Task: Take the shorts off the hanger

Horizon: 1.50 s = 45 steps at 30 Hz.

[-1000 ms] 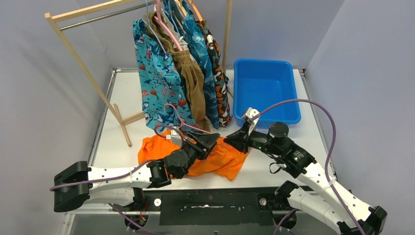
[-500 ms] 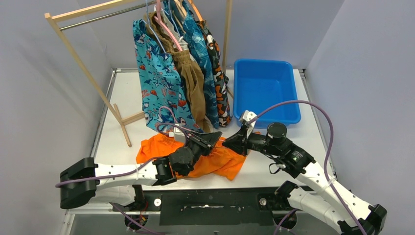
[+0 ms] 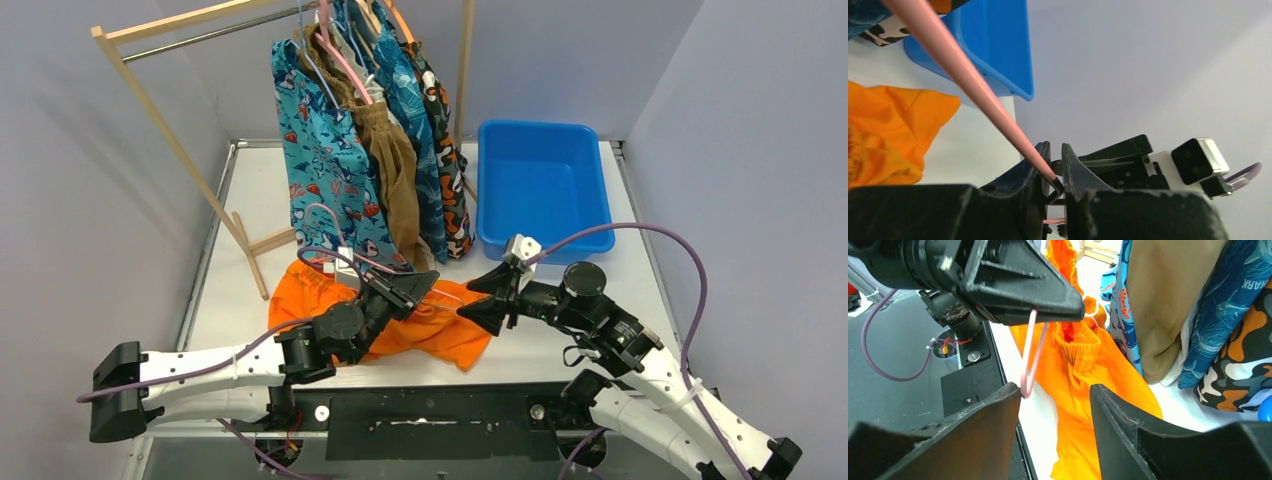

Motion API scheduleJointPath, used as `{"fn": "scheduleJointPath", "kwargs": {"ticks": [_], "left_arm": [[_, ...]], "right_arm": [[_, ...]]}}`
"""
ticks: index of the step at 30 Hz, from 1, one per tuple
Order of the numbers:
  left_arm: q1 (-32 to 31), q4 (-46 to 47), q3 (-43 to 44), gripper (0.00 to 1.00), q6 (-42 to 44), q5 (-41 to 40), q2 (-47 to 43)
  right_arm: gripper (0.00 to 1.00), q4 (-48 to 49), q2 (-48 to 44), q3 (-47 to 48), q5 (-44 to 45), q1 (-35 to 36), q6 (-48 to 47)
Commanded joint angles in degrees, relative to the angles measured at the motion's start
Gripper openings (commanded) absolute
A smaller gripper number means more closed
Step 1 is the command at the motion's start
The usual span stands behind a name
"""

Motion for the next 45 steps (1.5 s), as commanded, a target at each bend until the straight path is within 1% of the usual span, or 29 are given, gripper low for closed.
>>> {"fn": "scheduleJointPath", "kwargs": {"ticks": [1,2,3,4,5,9,10,11,12,14,16,18,19,23,26,28,31,33,35,37,39,41,43,44,45], "left_arm": [[0.44,-1.33,5.67,0.00,6.25,2.72,-2.79],[0.60,-0.59,5.69,0.00,4.90,3.72,-3.20],[0.61,-0.20,5.46,0.00,1.74,4.78,-3.70],[0.62,2.69,4.31,0.00,-0.59,6.18,-4.71],[0.56,6.20,3.26,0.00,-0.77,6.71,-5.20],[0.39,3.75,3.59,0.00,-6.67,7.32,-7.14],[0.32,4.37,2.92,0.00,-8.54,7.42,-7.60],[0.29,6.57,1.91,0.00,-8.58,7.49,-7.83],[0.34,7.70,1.69,0.00,-7.29,7.40,-8.05],[0.22,4.21,4.04,0.00,-6.83,7.65,-8.34],[0.25,3.47,5.79,0.00,-6.06,9.38,-8.09],[0.12,6.32,7.79,0.00,-4.91,12.28,-6.99],[0.13,5.99,9.34,0.00,-3.69,13.13,-6.36],[0.15,-0.57,14.14,0.00,0.07,12.84,-6.03],[0.11,-0.74,14.67,0.00,2.01,13.32,-7.24],[0.18,-6.21,17.62,0.00,6.17,12.95,-7.51],[1.30,-20.37,24.52,0.00,15.98,10.65,-7.63],[3.23,-28.77,28.31,0.00,21.09,9.66,-8.09],[6.69,-34.99,31.64,0.00,24.79,11.03,-8.78],[10.93,-41.25,34.39,0.00,27.01,14.41,-9.12],[15.44,-45.47,36.52,0.00,29.53,19.43,-8.38],[20.22,-47.81,38.14,0.00,31.97,26.58,-6.68],[25.94,-48.08,39.27,0.00,33.73,37.22,-4.02],[29.87,-47.65,39.49,0.00,34.15,42.86,-2.76],[35.66,-46.72,39.29,0.00,34.23,50.00,-1.41]], "right_arm": [[0.55,-1.19,-1.43,2.34,1.14,-0.39,-0.98],[0.57,-1.71,-1.85,2.77,2.03,-0.37,-1.08],[0.58,-2.06,-2.51,3.09,3.37,-0.36,-1.46],[0.59,-2.10,-3.61,3.17,5.30,-0.41,-1.50],[0.60,-1.81,-4.81,3.00,6.69,-0.37,-1.52],[0.74,0.67,-11.08,0.73,12.70,-0.44,-0.11],[0.76,1.07,-12.27,0.31,13.95,-0.38,0.24],[0.77,1.13,-13.26,0.09,14.85,-0.37,0.44],[0.77,0.84,-13.84,0.03,15.30,-0.41,0.43],[0.77,-0.29,-14.28,0.38,16.27,-0.33,0.22],[0.77,-1.47,-13.83,0.74,18.10,-0.36,0.13],[0.77,-2.01,-12.94,0.97,19.81,-0.36,0.14],[0.78,-2.00,-12.18,1.06,20.20,-0.36,0.23],[0.77,-0.46,-10.32,1.25,20.07,-0.38,0.67],[0.78,0.61,-9.57,1.12,19.59,-0.37,0.92],[0.77,1.01,-9.29,0.87,19.65,-0.36,0.99],[0.77,1.99,-8.73,0.95,19.39,-0.42,1.49],[0.77,3.32,-8.12,1.51,17.32,-0.37,2.11],[0.77,6.33,-7.27,1.75,15.12,-0.37,3.92],[0.76,9.61,-5.83,2.05,12.83,-0.33,6.53],[0.76,12.77,-3.45,2.68,10.31,-0.08,9.04],[0.74,14.70,-0.73,3.64,9.30,0.89,11.17],[0.73,15.26,1.79,4.70,10.31,3.02,11.03],[0.73,15.21,3.32,5.09,11.99,4.34,10.49],[0.73,14.93,4.26,5.44,13.35,5.59,9.85]]}}
